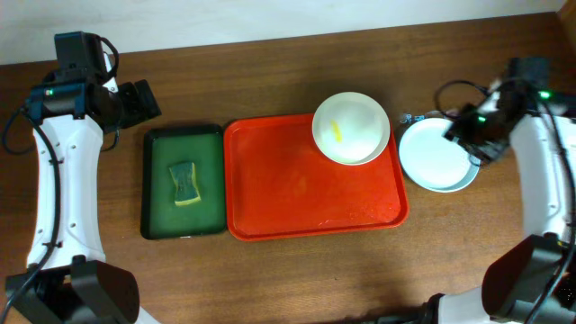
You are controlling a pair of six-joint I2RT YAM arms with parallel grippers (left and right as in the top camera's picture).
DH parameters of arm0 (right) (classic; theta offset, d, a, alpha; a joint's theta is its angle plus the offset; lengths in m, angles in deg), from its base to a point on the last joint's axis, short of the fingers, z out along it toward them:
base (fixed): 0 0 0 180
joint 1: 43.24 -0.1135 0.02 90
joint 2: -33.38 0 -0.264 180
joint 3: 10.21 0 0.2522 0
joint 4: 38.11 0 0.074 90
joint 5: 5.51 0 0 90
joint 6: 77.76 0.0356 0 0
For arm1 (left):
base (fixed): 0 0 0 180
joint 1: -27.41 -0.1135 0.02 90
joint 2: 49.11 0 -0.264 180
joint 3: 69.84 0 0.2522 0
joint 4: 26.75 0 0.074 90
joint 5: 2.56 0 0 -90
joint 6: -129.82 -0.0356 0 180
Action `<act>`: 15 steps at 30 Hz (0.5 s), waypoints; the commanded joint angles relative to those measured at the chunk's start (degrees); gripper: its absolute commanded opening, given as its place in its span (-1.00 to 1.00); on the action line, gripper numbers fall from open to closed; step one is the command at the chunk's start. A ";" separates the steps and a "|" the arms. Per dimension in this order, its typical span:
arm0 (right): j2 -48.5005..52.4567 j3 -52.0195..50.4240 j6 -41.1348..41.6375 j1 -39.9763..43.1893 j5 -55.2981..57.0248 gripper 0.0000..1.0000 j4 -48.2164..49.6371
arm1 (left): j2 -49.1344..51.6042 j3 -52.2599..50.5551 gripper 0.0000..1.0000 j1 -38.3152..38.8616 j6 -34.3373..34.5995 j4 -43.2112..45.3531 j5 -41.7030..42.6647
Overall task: Clean dirty plates on tray and stack at the side
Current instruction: 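Move the right gripper to the cream-white plate rim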
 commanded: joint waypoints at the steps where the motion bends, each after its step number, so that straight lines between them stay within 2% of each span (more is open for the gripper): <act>1: -0.39 0.81 -4.76 -9.42 -1.66 0.02 6.78 | -0.39 0.46 0.99 -0.02 0.28 0.13 -0.24; 2: -0.37 0.81 -6.01 -12.48 -0.20 0.11 9.42 | -0.39 0.46 0.98 -0.02 0.28 0.13 -0.24; 3: -0.37 0.81 -6.01 -15.28 0.72 0.37 11.45 | -0.39 0.44 0.98 -0.02 0.28 0.13 -0.24; 4: -0.37 0.81 -6.01 -17.18 0.72 0.45 12.70 | -0.39 0.46 0.99 -0.02 0.28 0.13 -0.24; 7: -0.17 0.81 -6.01 -21.27 2.12 0.42 17.92 | -0.39 0.44 0.98 -0.02 0.28 0.13 -0.22; 12: 2.25 0.81 -6.08 -21.24 11.08 0.37 19.61 | -0.39 0.44 0.99 -0.02 0.28 0.13 -0.24; 15: 5.20 0.81 -10.10 -21.24 11.13 0.39 22.10 | -0.39 0.46 0.98 -0.02 0.28 0.13 -0.22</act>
